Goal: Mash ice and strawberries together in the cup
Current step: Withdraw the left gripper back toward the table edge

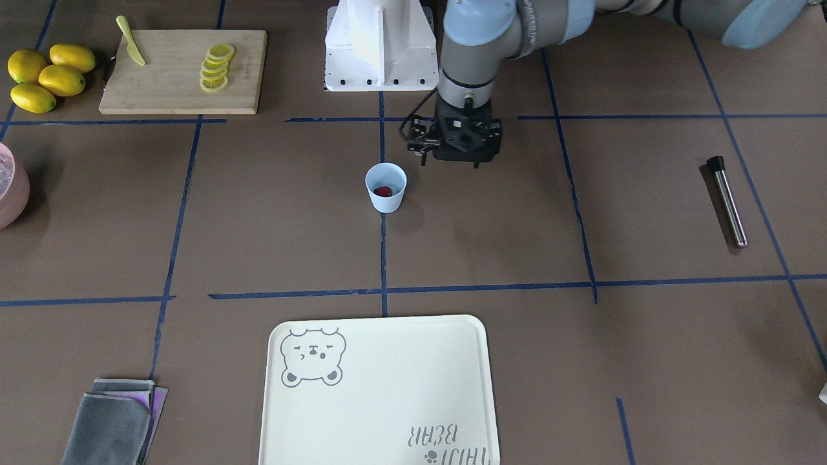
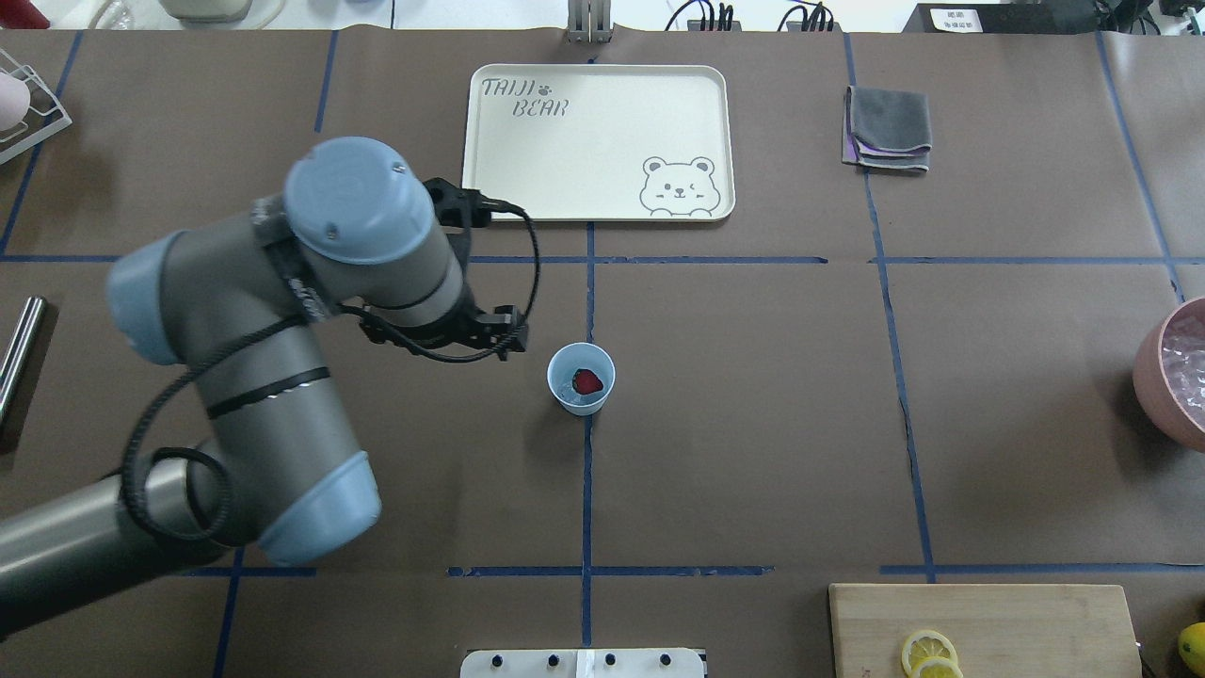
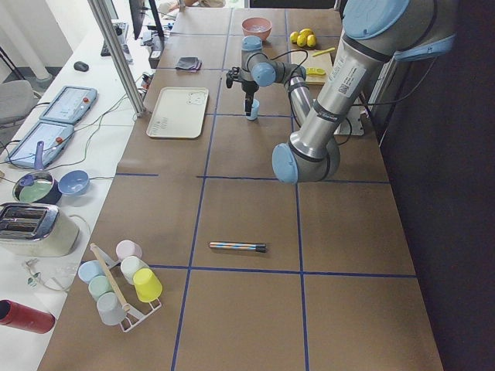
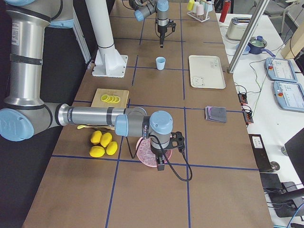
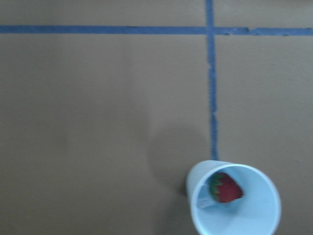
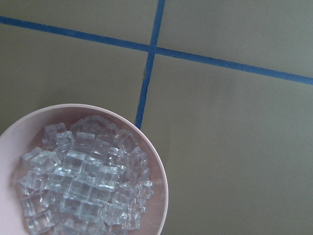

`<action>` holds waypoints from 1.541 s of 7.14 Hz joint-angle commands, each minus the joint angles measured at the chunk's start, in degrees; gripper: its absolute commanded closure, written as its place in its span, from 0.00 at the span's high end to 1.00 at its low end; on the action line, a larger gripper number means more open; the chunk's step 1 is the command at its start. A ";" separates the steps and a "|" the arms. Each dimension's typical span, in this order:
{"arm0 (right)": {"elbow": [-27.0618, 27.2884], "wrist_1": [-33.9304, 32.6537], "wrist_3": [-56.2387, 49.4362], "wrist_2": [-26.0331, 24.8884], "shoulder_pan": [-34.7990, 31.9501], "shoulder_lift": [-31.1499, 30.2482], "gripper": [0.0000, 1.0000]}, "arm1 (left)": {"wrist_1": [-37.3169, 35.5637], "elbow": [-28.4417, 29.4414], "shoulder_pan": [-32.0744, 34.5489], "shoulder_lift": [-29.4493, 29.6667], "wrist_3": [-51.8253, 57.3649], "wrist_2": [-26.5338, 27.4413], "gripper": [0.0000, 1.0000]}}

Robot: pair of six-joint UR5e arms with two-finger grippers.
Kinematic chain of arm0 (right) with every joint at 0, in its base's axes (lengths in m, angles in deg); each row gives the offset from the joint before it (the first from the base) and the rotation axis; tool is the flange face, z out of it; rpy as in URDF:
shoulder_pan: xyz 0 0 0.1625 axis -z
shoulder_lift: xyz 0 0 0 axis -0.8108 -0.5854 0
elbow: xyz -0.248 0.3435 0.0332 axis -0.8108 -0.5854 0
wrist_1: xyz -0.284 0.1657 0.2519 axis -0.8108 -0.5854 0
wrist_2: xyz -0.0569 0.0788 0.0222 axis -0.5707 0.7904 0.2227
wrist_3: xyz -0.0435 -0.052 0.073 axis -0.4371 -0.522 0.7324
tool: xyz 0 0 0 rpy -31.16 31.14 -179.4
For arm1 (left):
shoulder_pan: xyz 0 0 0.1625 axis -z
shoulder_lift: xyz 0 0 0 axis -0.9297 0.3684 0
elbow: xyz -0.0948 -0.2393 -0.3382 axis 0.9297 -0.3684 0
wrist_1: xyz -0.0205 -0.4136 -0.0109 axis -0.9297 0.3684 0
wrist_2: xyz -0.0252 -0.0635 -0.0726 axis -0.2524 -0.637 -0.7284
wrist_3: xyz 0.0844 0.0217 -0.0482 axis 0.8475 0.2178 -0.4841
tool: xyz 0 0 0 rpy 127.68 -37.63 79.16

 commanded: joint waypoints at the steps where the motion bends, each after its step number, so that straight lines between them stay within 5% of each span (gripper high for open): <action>1: -0.06 0.00 0.00 -0.07 0.00 -0.08 0.99 | 0.76 -5.33 12.99 -14.61 19.30 -9.04 1.00; 5: 0.47 0.09 0.00 0.02 0.00 -0.61 0.99 | 1.21 -1.93 32.98 -31.19 49.24 -18.12 1.00; 7: 0.47 0.09 0.00 0.02 0.00 -0.69 0.99 | 16.24 5.42 33.80 -37.43 48.93 -18.67 1.00; 11: 0.90 0.09 0.00 0.02 0.00 -0.78 0.99 | 39.28 23.18 33.10 -36.23 38.34 -18.58 1.00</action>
